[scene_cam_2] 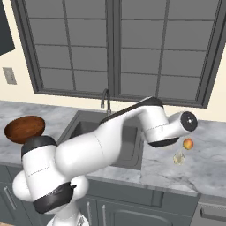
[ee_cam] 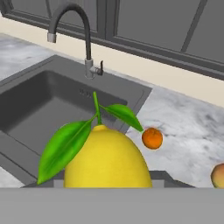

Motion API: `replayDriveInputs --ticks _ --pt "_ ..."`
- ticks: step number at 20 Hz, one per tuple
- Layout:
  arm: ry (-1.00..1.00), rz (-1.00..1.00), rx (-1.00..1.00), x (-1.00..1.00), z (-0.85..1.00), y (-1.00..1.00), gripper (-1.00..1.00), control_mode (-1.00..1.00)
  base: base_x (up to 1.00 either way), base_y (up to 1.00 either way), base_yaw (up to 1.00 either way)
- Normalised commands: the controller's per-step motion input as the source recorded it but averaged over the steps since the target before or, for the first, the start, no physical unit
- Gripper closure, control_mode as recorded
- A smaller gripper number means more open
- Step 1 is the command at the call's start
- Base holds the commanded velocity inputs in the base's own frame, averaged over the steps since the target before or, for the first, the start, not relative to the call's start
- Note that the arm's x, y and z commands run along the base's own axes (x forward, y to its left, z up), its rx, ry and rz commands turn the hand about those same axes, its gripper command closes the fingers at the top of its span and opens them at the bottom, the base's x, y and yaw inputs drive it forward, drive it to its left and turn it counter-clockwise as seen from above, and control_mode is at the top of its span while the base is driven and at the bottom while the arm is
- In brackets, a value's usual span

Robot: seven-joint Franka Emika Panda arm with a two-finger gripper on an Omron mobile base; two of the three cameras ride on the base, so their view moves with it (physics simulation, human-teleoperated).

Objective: There is a mixed pile of frozen fruits and vegetables on the counter. Locate all the frozen vegetables and place the items in a bowl on the counter. Take all the frozen fruits and defrost them in a running sink.

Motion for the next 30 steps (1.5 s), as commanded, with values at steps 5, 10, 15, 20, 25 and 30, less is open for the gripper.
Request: replayDriveInputs --ticks 5,10,15,20,25,30 --pt "-0.04 0.19 0.00 -0.13 0.21 0.35 1.00 -1.00 0.00 0.00 0.00" --pt "-0.09 0.12 -0.02 -0.32 0.17 0.41 1.00 -1.00 0.00 0.00 0.00" --pt "-0.08 0.07 -0.02 -0.16 0.37 0.37 1.00 -1.00 0.00 0.00 0.00" --pt "-0.05 0.05 0.00 -0.07 0.40 0.38 1.00 -1.00 0.00 0.00 0.00" --pt "-0.13 0.04 -0.02 -0.31 0.16 0.33 1.00 -1.00 0.00 0.00 0.00" --pt "-0.01 0.00 0.00 -0.27 0.06 0.22 1.00 -1.00 0.00 0.00 0.00"
